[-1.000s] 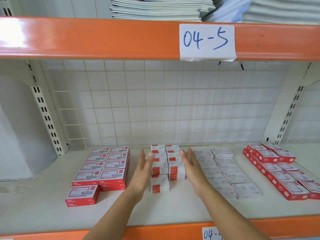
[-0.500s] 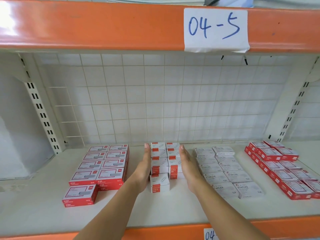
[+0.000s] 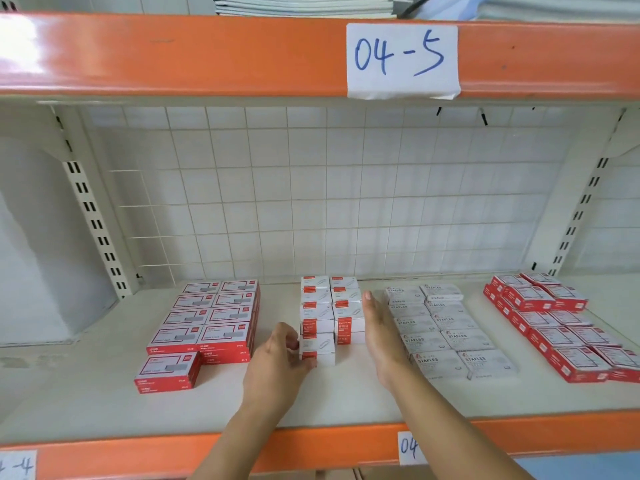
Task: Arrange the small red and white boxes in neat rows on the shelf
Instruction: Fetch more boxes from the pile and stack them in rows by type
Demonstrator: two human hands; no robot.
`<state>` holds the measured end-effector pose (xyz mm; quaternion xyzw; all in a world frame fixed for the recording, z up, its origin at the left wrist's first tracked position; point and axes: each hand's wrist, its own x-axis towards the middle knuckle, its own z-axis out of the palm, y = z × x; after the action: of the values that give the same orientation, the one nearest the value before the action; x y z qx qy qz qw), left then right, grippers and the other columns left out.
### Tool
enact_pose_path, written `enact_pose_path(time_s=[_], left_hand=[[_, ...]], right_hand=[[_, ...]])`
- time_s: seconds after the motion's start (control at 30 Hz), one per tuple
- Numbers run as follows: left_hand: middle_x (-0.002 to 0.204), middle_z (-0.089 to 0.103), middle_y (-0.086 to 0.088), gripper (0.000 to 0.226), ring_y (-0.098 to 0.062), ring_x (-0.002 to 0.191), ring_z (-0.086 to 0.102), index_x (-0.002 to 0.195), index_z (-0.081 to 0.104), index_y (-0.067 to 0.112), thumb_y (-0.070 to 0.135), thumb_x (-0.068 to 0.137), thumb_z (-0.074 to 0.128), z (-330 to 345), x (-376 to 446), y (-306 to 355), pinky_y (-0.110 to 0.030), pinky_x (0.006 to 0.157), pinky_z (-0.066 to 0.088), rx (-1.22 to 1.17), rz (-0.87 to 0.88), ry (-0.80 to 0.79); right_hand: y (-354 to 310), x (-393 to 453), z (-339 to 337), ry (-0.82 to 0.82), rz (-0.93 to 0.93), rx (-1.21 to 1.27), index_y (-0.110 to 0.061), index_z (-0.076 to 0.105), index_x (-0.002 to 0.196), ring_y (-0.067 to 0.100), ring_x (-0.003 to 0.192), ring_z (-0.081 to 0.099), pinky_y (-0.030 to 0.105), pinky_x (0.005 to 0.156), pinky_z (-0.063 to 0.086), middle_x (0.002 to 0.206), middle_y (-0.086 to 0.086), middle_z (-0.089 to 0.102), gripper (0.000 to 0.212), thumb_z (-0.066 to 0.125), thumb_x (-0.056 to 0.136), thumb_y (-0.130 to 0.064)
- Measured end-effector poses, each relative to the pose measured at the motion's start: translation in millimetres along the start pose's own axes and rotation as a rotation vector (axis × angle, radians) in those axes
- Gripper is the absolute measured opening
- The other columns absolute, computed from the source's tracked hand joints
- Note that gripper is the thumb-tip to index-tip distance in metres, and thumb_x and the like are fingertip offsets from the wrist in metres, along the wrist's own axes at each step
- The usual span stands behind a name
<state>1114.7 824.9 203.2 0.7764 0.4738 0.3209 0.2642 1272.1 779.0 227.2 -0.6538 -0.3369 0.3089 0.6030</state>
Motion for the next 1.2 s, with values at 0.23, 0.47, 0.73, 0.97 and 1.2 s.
enact_pose_path(time_s=[0.23, 0.47, 0.73, 0.97, 1.2], left_hand=[[0.077, 0.054, 0.018, 0.044, -0.012, 0.072, 0.057, 0.091, 0.037, 0.022, 0.027, 0.073, 0.078, 6, 0, 0, -0.029, 0.061, 0.045, -0.003, 0.014, 0.023], [0.124, 0.047, 0.004, 0.060, -0.015, 0.114, 0.047, 0.126, 0.041, 0.021, 0.048, 0.080, 0.066, 3, 11, 7, -0.028, 0.089, 0.041, -0.260, -0.029, 0.051], [0.093, 0.052, 0.012, 0.029, -0.014, 0.086, 0.054, 0.093, 0.056, 0.020, 0.024, 0.073, 0.077, -4, -5, 5, -0.027, 0.063, 0.043, 0.081, 0.290, 0.171], [0.079, 0.058, 0.012, 0.029, -0.008, 0.072, 0.057, 0.081, 0.047, 0.028, 0.040, 0.076, 0.073, -7, -3, 0, -0.026, 0.058, 0.042, 0.026, 0.032, 0.094], [0.072, 0.059, 0.013, 0.027, -0.009, 0.070, 0.059, 0.082, 0.048, 0.029, 0.043, 0.077, 0.070, -2, -2, -2, -0.024, 0.053, 0.040, 0.091, 0.034, 0.061]], right_hand=[[6, -3, 1, 0.002, -0.056, -0.129, -0.016, 0.053, 0.128, -0.017, 0.091, 0.050, -0.001, 0.074, 0.033, 0.107, -0.018, 0.060, 0.042, 0.031, 0.101, -0.040], [4, 0, 2, -0.006, -0.053, -0.154, -0.017, 0.047, 0.135, 0.007, 0.117, 0.051, -0.011, 0.064, 0.027, 0.114, -0.018, 0.054, 0.046, 0.031, 0.100, -0.042], [5, -4, -2, 0.136, -0.167, -0.292, -0.016, 0.028, 0.147, 0.011, 0.140, 0.028, 0.022, 0.109, 0.020, 0.152, -0.003, 0.032, 0.055, 0.037, 0.099, -0.040], [14, -32, -3, 0.087, -0.600, -1.024, -0.025, 0.054, 0.091, 0.014, 0.079, 0.064, 0.028, 0.063, 0.042, 0.085, -0.009, 0.066, 0.020, 0.052, 0.090, -0.045], [26, -27, 3, 0.001, -0.517, -0.900, -0.027, 0.056, 0.104, 0.009, 0.095, 0.062, 0.028, 0.075, 0.046, 0.098, -0.013, 0.068, 0.022, 0.056, 0.088, -0.043]])
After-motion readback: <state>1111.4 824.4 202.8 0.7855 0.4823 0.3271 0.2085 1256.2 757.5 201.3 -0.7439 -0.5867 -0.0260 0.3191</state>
